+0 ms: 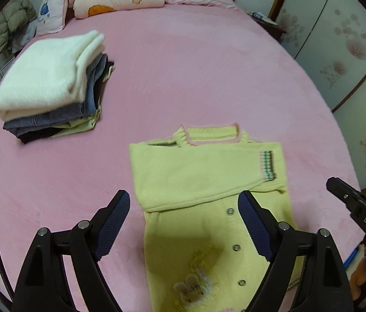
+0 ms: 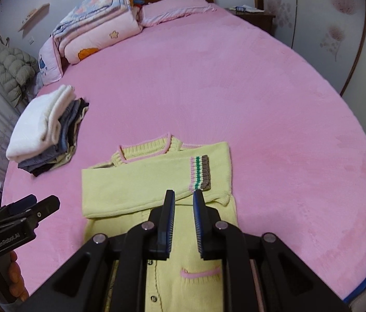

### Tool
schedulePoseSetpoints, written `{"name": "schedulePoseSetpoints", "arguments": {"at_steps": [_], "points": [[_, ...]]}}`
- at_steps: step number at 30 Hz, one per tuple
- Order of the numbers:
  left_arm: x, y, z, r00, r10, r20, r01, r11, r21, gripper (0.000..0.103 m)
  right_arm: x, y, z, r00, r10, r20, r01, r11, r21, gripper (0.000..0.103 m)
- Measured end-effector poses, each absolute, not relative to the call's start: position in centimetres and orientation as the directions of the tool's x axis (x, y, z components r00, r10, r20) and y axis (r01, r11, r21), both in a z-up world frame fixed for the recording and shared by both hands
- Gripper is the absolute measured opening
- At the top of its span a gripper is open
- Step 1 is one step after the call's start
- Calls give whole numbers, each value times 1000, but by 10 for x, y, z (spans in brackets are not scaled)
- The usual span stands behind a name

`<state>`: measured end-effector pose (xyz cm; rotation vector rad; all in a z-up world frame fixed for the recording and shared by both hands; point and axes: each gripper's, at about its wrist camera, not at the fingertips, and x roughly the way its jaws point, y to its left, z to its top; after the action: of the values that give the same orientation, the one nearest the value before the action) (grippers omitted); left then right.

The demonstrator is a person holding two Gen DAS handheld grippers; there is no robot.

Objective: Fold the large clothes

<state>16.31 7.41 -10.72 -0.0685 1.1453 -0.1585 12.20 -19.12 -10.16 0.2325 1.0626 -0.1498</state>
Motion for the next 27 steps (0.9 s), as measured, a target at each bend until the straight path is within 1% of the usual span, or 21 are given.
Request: {"name": "schedulePoseSetpoints", "arguments": {"at_steps": [3,8,14,18,21,24,25,27], "points": [[156,73,-90,411,-186,-892,101,982,-159,89,111,-191,-85,499,-15,-866,242,963,123,14],[146,69,-74,401,-199,-894,119,979,-164,89,98,-186,-68,519,-36,-854,237,966,103,14],[127,73,-69,412,-200,-889,120,979,-165,89,81,-187,-64,512,-38,-858,229,969,94,14],[112,79,-73,443,-198,-874,124,980,-159,89,70,-191,-69,496,-30,-868,217,972,90,14],[100,82,-82,455,-175,-873,112,984,-139,89,62,-194,-79,480,-16,-877,203,975,93,14],[86,86,-94,477,-135,-869,79,991,-111,89,53,-200,-93,467,27,-884,173,977,121,15],[81,88,-100,481,-138,-866,74,990,-117,89,50,-201,-98,462,35,-886,162,979,123,15],[73,91,-115,472,-116,-874,48,993,-106,89,42,-203,-108,448,49,-893,138,983,123,21]]}}
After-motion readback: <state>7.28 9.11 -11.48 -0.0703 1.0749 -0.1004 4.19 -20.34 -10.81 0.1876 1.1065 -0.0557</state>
